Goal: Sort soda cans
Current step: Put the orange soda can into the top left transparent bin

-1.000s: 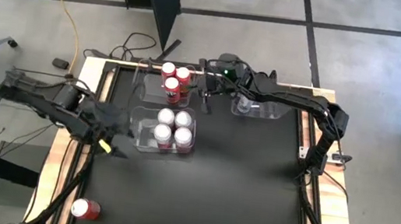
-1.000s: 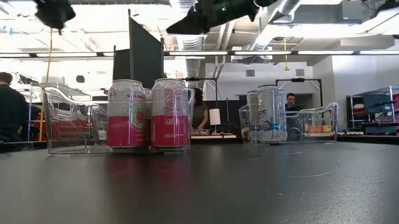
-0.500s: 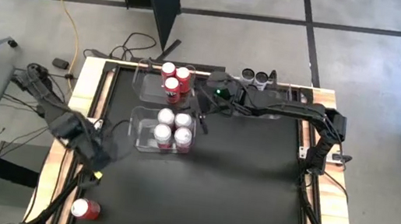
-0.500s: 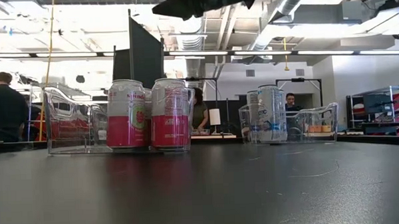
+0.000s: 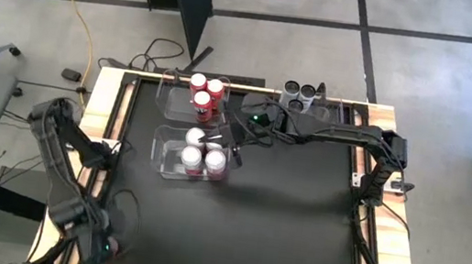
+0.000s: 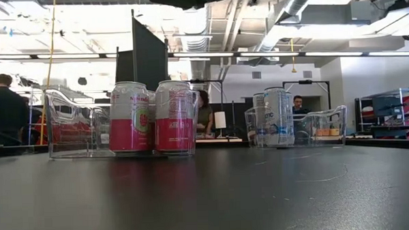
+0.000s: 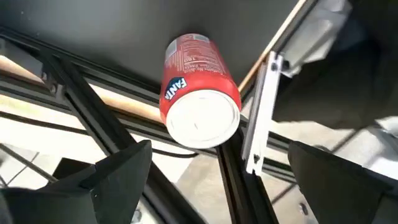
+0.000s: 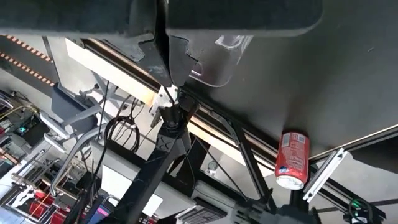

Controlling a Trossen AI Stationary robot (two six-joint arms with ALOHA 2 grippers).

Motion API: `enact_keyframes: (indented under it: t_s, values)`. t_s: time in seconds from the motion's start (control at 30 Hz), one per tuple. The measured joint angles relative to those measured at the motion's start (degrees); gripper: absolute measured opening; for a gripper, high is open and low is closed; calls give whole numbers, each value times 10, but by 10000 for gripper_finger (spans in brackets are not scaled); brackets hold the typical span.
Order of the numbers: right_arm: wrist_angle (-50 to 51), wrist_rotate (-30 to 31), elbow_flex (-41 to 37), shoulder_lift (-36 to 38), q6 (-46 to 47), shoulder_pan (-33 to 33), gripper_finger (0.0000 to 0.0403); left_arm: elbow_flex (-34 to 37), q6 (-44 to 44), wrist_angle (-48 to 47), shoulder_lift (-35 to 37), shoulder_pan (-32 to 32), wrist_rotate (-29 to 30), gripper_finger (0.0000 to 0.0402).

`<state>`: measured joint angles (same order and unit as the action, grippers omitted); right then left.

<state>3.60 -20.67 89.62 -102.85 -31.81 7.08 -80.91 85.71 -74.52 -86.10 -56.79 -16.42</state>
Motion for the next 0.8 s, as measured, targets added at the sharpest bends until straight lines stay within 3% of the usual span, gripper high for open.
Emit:
enact_keyframes:
  t_s: [0.3,0.53,0.8]
  values:
    - [0,0,0,0,3,-13,0,0,-14,-1,-75,-41,31,373]
    - [1,6,0,0,4,-39,0,0,-17,-64,-72,-78,48,373]
    - [5,33,0,0,8,-54,0,0,-16,-60,-71,-103,97,373]
